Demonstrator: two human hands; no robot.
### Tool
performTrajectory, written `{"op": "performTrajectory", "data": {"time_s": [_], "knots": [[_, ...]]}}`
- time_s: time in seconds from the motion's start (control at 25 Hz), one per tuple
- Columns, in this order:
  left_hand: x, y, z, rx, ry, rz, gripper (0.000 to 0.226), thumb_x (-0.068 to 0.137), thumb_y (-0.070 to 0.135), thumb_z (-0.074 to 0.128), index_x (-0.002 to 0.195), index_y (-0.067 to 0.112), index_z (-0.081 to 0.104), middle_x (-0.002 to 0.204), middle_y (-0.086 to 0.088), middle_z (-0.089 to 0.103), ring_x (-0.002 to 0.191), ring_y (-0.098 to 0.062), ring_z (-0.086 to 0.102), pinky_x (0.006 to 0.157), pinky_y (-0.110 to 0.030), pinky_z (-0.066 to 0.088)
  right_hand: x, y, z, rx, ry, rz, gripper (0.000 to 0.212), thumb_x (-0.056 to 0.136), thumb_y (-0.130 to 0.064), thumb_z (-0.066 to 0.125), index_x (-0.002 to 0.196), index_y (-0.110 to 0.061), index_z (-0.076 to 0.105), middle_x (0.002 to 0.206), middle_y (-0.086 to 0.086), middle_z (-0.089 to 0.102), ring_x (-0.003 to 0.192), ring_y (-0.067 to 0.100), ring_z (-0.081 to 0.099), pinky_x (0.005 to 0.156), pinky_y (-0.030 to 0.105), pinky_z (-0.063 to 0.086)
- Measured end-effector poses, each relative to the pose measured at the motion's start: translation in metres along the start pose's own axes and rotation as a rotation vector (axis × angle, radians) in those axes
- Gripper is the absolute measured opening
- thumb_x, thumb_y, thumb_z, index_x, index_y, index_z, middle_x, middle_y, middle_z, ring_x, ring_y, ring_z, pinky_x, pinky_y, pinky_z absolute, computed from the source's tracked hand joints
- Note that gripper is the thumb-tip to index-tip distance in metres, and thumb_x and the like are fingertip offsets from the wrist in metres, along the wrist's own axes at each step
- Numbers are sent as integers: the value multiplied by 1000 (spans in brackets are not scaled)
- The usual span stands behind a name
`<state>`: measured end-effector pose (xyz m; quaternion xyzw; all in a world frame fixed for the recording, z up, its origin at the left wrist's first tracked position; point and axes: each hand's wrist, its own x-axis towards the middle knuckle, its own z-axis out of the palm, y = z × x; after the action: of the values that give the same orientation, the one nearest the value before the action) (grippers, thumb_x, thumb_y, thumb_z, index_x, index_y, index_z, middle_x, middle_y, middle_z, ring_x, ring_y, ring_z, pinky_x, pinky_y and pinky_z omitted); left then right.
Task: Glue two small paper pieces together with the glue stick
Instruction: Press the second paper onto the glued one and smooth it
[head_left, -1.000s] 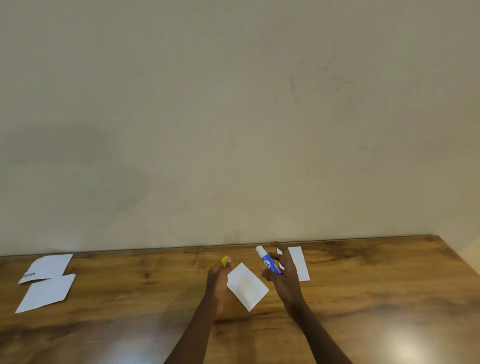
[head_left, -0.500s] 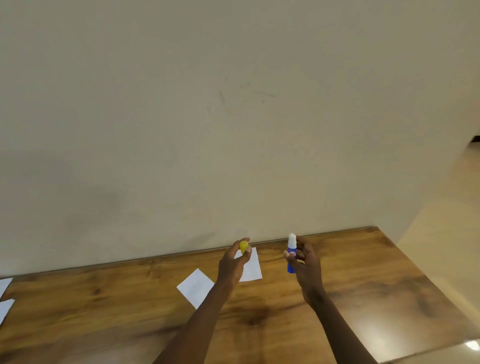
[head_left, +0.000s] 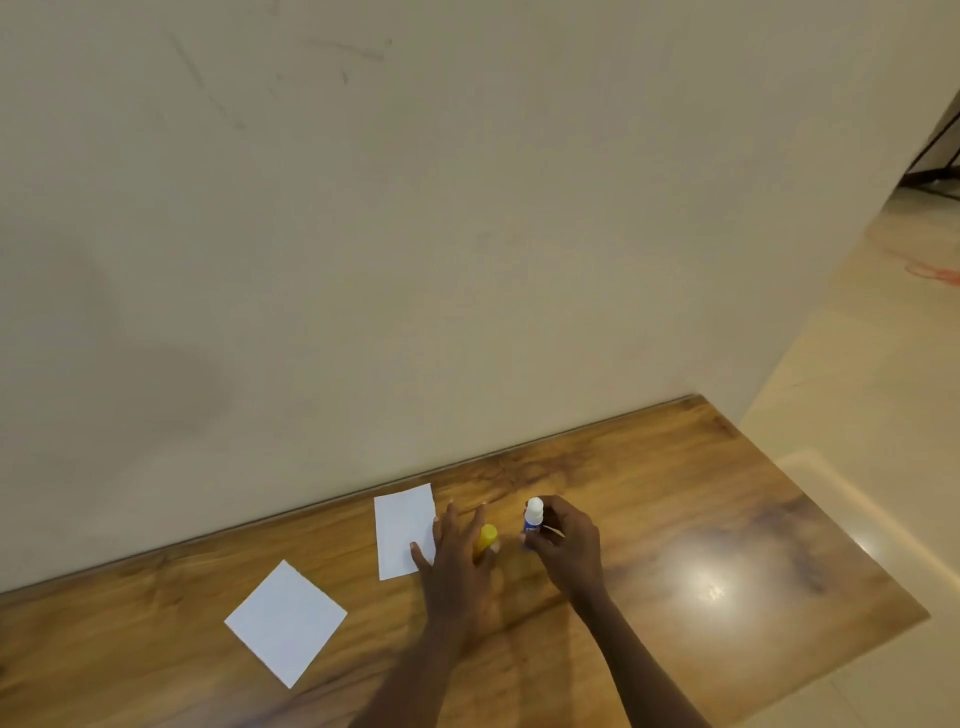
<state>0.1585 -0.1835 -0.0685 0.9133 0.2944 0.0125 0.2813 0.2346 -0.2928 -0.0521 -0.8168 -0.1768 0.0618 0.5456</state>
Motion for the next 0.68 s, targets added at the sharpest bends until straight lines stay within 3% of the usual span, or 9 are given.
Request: {"op": "performTrajectory", "data": {"time_s": [0.08, 0.24, 0.44, 0.48, 0.6, 0.68], "knots": [[1, -10, 4, 99, 19, 15, 52, 91, 47, 34, 140, 38, 18, 157, 1, 1, 144, -20, -1, 113, -52, -6, -4, 9, 7, -13, 2, -1, 34, 66, 5, 71, 98, -7, 62, 84, 1, 63, 76, 13, 59, 65, 11, 49], [1, -11, 7, 132, 41, 7, 52, 91, 47, 37, 139, 37, 22, 157, -1, 2, 144, -21, -2, 114, -51, -7, -5, 12, 12, -60, -12, 41, 34, 68, 1, 71, 100, -5, 62, 90, 9, 67, 79, 15, 59, 72, 25, 51], [3, -9, 2, 168, -1, -6, 66, 87, 54, 40, 142, 31, 12, 157, -3, -2, 144, -24, -2, 113, -53, -7, -7, 7, 3, -72, -75, 109, 50, 68, 17, 59, 113, -4, 55, 108, 13, 63, 100, 21, 59, 70, 4, 46], [3, -9, -1, 169, -18, 1, 70, 85, 56, 40, 143, 30, 9, 157, -3, -3, 144, -24, -3, 113, -53, -7, -8, 6, -1, -26, -85, 137, 57, 67, 22, 53, 117, -5, 52, 114, 14, 61, 107, 23, 57, 76, 7, 47], [-1, -13, -11, 153, -48, 24, 77, 83, 59, 41, 143, 27, 4, 156, -3, -5, 144, -24, -5, 112, -53, -9, -12, -3, -9, 102, -16, 206, 63, 68, 25, 50, 123, -6, 47, 127, 17, 54, 119, 29, 49, 95, 35, 47], [-8, -22, -20, 136, -18, 32, 77, 84, 59, 40, 143, 28, 1, 156, -2, -7, 144, -23, -7, 112, -52, -11, -18, -11, -8, 103, 77, 181, 63, 68, 24, 52, 122, -6, 47, 127, 17, 53, 120, 29, 48, 98, 40, 43]]}}
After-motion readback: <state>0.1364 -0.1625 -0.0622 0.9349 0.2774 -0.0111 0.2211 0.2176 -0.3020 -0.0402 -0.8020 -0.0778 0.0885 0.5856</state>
